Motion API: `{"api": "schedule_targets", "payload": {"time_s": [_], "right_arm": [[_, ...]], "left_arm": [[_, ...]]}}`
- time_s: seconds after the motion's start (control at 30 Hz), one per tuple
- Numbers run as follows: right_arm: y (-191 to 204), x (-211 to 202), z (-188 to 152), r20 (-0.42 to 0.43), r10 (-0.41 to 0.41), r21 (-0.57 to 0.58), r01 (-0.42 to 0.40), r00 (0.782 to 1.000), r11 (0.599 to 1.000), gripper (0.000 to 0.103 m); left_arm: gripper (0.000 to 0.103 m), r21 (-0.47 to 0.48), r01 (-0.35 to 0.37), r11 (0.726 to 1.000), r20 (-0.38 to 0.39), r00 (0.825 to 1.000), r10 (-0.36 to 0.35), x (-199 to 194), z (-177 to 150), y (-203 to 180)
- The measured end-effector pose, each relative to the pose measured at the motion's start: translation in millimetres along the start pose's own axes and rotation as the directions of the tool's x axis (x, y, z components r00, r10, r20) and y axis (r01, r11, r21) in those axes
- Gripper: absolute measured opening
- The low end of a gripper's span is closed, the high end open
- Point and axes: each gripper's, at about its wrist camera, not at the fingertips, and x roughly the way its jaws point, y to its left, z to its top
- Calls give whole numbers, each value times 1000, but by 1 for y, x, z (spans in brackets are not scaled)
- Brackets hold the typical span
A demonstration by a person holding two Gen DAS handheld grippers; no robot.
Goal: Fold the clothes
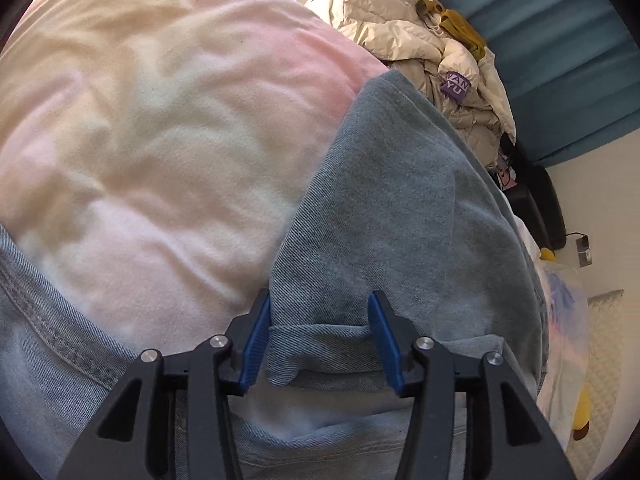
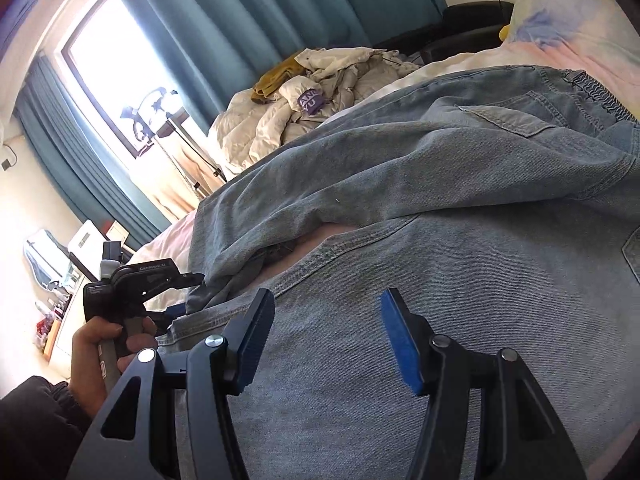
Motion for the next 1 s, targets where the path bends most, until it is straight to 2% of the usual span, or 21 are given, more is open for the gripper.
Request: {"api": "schedule_targets", "payload": {"time_s": [0.03,0.13,0.17,0.3,0.4,0.6,0.67,0.7,0.83,1.0], "right_arm": [[-2,-1,1,2,-1,9,1,1000,1000,57],[-8,-5,3,11,-4,34,4,1000,999,56],[-9,-6,4,16,-7,41,7,1000,999,57],[-16,-10,7,23,-31,63,30,999,998,57],[-15,-14,9,37,-114,28,113,993,993,56],[-21,-18,10,53,-185,38,183,981,982,56],[-27,-21,11,58,-203,57,200,977,978,56],[-30,-24,12,70,-218,63,214,973,975,56],[-43,-34,15,104,-255,104,245,961,964,56],[-63,-40,16,115,-296,175,274,948,946,56]], "left_arm": [[39,9,-30,1000,2,1000,30,0,0,-4],[25,117,-137,984,46,990,133,-8,-5,-30],[20,148,-151,977,76,987,140,-13,-7,-39],[14,289,-168,942,193,975,114,-36,-9,-88],[12,391,-155,907,222,973,71,-38,-18,-137],[12,579,-138,804,263,964,-25,-44,-36,-235],[11,636,-120,762,241,969,-48,-38,-46,-270],[11,662,-109,742,226,972,-59,-29,-34,-289],[11,751,-75,656,162,984,-73,1,-62,-337],[12,794,-62,605,110,993,-43,57,-84,-358]]}}
